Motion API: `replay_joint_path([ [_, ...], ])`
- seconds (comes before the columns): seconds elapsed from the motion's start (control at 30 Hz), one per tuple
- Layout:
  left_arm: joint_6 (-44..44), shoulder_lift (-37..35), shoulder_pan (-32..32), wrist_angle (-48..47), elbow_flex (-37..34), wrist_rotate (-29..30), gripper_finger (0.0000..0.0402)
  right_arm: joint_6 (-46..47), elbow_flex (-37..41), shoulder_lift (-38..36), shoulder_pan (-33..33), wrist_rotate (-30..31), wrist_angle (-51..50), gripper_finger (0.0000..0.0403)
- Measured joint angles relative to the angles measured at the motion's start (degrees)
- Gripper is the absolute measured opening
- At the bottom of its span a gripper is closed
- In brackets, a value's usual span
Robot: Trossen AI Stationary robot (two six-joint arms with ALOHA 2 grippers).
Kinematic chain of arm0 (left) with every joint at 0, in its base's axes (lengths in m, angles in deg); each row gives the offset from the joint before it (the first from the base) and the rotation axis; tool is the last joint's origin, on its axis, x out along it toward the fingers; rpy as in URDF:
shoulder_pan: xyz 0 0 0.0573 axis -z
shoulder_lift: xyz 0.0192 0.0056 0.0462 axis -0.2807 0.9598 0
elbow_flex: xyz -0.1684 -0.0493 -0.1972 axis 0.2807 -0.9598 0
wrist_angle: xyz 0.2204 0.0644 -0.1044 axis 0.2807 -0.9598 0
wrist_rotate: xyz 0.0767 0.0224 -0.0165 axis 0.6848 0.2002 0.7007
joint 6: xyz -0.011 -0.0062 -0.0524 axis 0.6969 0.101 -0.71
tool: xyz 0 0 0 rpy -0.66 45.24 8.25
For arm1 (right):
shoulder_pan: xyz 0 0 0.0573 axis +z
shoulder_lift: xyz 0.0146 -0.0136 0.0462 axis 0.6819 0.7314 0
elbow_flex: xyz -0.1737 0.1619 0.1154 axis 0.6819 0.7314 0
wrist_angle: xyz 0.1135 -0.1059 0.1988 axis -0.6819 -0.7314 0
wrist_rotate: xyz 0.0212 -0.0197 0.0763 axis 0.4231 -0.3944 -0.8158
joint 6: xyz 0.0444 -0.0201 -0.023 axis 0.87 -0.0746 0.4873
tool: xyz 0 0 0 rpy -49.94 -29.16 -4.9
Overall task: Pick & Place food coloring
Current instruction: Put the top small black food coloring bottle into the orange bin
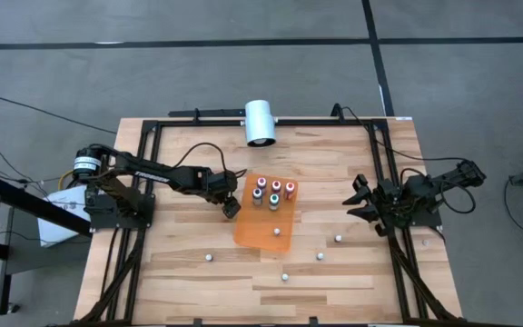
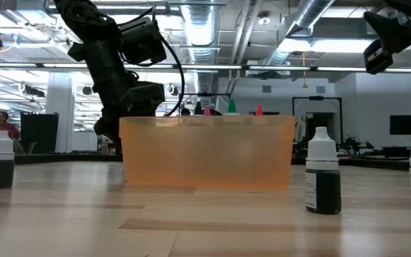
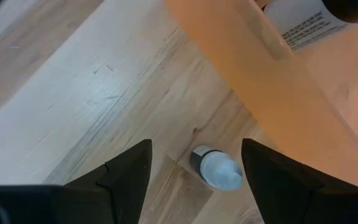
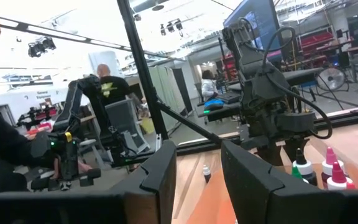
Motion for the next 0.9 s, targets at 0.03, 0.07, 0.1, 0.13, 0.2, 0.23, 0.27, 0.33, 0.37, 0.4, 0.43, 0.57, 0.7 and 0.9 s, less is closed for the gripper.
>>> replay_joint_path([
  [0.03,0.1,0.0,0.0,0.0,0.0,0.0,0.024,0.0,0.0,0.0,0.0,0.0,0.0,0.0116],
  [0.07,0.4,0.0,0.0,0.0,0.0,0.0,0.024,0.0,0.0,0.0,0.0,0.0,0.0,0.0116],
  [0.1,0.7,0.0,0.0,0.0,0.0,0.0,0.024,0.0,0.0,0.0,0.0,0.0,0.0,0.0116],
  [0.13,1.1,0.0,0.0,0.0,0.0,0.0,0.024,0.0,0.0,0.0,0.0,0.0,0.0,0.0116],
  [0.2,1.1,0.0,0.0,0.0,0.0,0.0,0.024,0.0,0.0,0.0,0.0,0.0,0.0,0.0116],
  [0.23,1.1,0.0,0.0,0.0,0.0,0.0,0.024,0.0,0.0,0.0,0.0,0.0,0.0,0.0116],
  [0.27,1.1,0.0,0.0,0.0,0.0,0.0,0.024,0.0,0.0,0.0,0.0,0.0,0.0,0.0116],
  [0.33,1.1,0.0,0.0,0.0,0.0,0.0,0.024,0.0,0.0,0.0,0.0,0.0,0.0,0.0116],
  [0.37,1.1,0.0,0.0,0.0,0.0,0.0,0.024,0.0,0.0,0.0,0.0,0.0,0.0,0.0116],
  [0.4,1.1,0.0,0.0,0.0,0.0,0.0,0.024,0.0,0.0,0.0,0.0,0.0,0.0,0.0116],
  [0.43,1.1,0.0,0.0,0.0,0.0,0.0,0.024,0.0,0.0,0.0,0.0,0.0,0.0,0.0116],
  [0.57,-0.5,0.0,0.0,0.0,0.0,0.3,0.024,0.0,0.0,0.0,0.0,0.0,0.0,0.0116],
  [0.7,-0.6,0.0,0.0,0.0,0.0,1.4,0.024,0.0,0.0,0.0,0.0,0.0,0.0,0.0116],
  [0.9,-1.6,0.5,0.0,0.1,0.0,1.3,0.024,0.0,0.0,0.0,0.0,0.0,0.0,0.0116],
])
